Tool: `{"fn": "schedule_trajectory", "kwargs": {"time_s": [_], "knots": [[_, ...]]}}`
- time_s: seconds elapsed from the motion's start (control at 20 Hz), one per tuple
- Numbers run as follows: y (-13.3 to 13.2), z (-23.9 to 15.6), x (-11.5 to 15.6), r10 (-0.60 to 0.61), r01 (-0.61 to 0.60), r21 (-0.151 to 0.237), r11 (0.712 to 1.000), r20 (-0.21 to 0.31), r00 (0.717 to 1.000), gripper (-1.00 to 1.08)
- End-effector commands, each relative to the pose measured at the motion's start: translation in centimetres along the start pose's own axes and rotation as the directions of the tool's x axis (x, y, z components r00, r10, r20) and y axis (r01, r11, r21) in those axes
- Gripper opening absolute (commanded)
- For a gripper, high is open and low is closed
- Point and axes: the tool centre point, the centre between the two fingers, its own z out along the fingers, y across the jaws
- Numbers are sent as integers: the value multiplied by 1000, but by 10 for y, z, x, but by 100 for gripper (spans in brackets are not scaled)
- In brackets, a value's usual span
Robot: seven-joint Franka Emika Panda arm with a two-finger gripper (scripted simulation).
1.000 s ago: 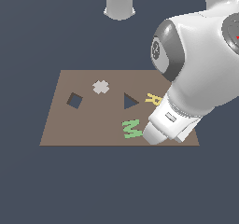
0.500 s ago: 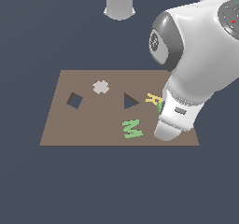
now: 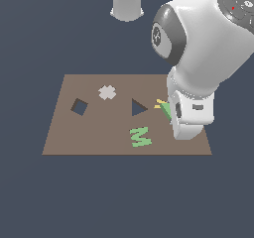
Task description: Insert a designated object into the corresponding slot on a board.
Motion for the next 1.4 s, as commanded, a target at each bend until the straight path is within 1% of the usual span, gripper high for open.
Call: {"fn": "schedule_trajectory", "kwargs": {"time_s": [0.0, 0.15, 0.3, 0.45, 0.6, 0.75, 0.95, 1.15, 1.35], "knots": [[-6, -1, -4, -104, 104, -1, 995, 0, 995, -100], [-13, -1, -9, -223, 223, -1, 975, 0, 975, -100], [-19, -1, -15, -336, 336, -1, 942, 0, 942, -100], [-24, -2, -21, -443, 443, -1, 896, 0, 896, -100], [-28, -2, -28, -542, 542, -1, 840, 1, 840, -100], [-31, -2, -36, -633, 633, -1, 774, 1, 774, -100], [-34, -2, -46, -740, 740, -1, 673, 1, 673, -100], [-35, -3, -56, -829, 829, -1, 559, 1, 559, -100], [-35, -3, -66, -900, 900, -1, 437, 1, 437, -100]]}}
